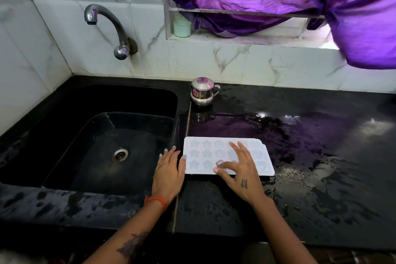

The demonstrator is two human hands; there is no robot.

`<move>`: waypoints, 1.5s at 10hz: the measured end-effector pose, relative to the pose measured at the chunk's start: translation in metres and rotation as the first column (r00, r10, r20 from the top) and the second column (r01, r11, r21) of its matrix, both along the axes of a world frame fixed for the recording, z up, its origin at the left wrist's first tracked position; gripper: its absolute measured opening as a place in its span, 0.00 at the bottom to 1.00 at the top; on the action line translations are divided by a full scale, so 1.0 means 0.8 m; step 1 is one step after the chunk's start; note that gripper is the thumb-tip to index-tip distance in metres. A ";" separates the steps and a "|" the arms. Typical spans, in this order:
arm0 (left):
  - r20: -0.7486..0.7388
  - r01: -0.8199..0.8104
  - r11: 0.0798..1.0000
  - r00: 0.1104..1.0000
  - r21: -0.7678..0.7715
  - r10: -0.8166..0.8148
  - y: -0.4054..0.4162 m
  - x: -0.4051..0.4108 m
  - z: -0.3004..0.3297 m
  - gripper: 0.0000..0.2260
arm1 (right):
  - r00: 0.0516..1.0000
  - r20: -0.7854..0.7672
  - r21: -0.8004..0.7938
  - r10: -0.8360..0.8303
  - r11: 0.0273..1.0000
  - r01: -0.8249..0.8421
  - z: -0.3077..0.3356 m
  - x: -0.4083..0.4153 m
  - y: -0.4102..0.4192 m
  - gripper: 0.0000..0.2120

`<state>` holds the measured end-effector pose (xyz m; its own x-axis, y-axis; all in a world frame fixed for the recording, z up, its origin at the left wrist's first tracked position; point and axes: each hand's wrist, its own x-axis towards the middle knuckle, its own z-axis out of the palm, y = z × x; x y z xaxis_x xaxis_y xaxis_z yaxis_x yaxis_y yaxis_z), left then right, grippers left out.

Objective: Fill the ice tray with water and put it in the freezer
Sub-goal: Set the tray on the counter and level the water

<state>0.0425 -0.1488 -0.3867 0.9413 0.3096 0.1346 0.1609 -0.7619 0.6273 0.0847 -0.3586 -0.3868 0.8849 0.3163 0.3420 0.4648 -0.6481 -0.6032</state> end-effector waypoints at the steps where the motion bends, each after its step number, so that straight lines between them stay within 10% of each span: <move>1: 0.000 0.002 1.000 1.000 0.000 -0.002 0.000 0.000 0.000 0.19 | 1.000 -0.002 0.008 0.001 1.000 -0.001 -0.001 0.000 -0.001 0.16; 15: 0.006 0.015 1.000 1.000 0.004 -0.015 0.001 0.000 -0.004 0.22 | 0.989 0.097 -0.107 0.113 0.989 -0.103 0.003 0.002 0.035 0.17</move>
<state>0.0426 -0.1476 -0.3897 0.9451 0.2946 0.1415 0.1454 -0.7668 0.6252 0.0864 -0.3307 -0.3848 0.8055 0.4460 0.3901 0.5914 -0.6462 -0.4823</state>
